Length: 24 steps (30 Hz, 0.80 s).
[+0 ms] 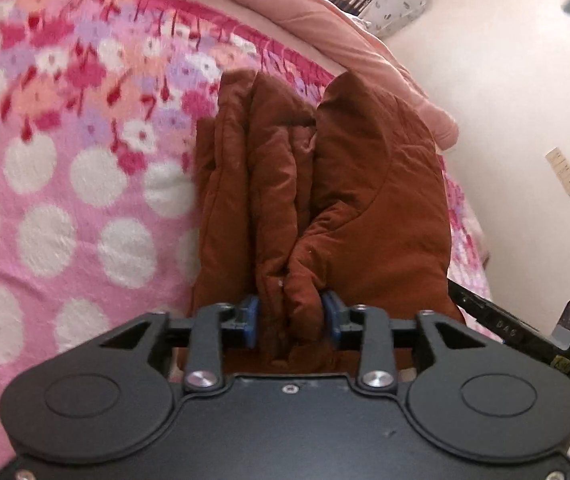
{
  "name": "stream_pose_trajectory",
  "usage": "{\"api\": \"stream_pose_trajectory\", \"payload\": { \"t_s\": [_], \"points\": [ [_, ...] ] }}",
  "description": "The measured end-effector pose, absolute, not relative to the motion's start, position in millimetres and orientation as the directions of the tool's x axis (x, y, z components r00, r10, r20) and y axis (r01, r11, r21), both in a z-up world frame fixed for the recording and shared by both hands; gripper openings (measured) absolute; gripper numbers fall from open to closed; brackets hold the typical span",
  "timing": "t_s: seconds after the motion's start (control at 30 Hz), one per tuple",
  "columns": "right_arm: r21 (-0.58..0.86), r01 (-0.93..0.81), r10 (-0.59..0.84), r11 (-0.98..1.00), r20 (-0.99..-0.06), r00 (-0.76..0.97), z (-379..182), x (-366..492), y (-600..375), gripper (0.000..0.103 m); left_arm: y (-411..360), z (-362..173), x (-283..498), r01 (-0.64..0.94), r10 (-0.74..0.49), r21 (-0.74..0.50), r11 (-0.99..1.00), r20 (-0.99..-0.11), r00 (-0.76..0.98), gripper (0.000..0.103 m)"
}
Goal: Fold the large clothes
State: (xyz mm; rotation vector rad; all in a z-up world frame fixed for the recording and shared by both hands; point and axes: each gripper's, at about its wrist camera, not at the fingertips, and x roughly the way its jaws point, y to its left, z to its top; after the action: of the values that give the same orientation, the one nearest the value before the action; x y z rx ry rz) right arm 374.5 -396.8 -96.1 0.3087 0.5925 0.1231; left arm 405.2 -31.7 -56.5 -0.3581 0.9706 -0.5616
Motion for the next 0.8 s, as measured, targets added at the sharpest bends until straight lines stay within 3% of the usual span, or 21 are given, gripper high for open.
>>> {"api": "stream_pose_trajectory", "payload": {
  "t_s": [0.13, 0.23, 0.33, 0.47, 0.57, 0.8],
  "points": [
    [0.259, -0.047, 0.185, 0.965, -0.542, 0.820, -92, 375, -387, 0.018, -40, -6, 387, 0.311, -0.467, -0.349, 0.884, -0.645, 0.604, 0.052],
    [0.258, -0.055, 0.192, 0.965, -0.542, 0.818, -90, 375, -389, 0.018, -58, 23, 391, 0.372, -0.511, -0.351, 0.859, -0.598, 0.618, 0.056],
    [0.265, -0.062, 0.201, 0.962, -0.537, 0.820, -89, 374, -390, 0.017, -97, 29, 411, 0.422, -0.523, -0.318, 0.849, -0.613, 0.592, 0.057],
    [0.277, -0.070, 0.214, 0.958, -0.532, 0.819, -89, 374, -393, 0.017, -135, -3, 464, 0.349, -0.447, -0.295, 0.890, -0.722, 0.529, 0.054],
    [0.281, -0.081, 0.226, 0.956, -0.531, 0.817, -89, 375, -395, 0.017, -140, -35, 488, 0.309, -0.436, -0.323, 0.894, -0.783, 0.443, 0.058],
    [0.307, -0.120, 0.270, 0.944, -0.513, 0.815, -83, 378, -404, 0.018, -136, -59, 494, 0.303, -0.451, -0.344, 0.888, -0.776, 0.441, 0.062]
  ]
}}
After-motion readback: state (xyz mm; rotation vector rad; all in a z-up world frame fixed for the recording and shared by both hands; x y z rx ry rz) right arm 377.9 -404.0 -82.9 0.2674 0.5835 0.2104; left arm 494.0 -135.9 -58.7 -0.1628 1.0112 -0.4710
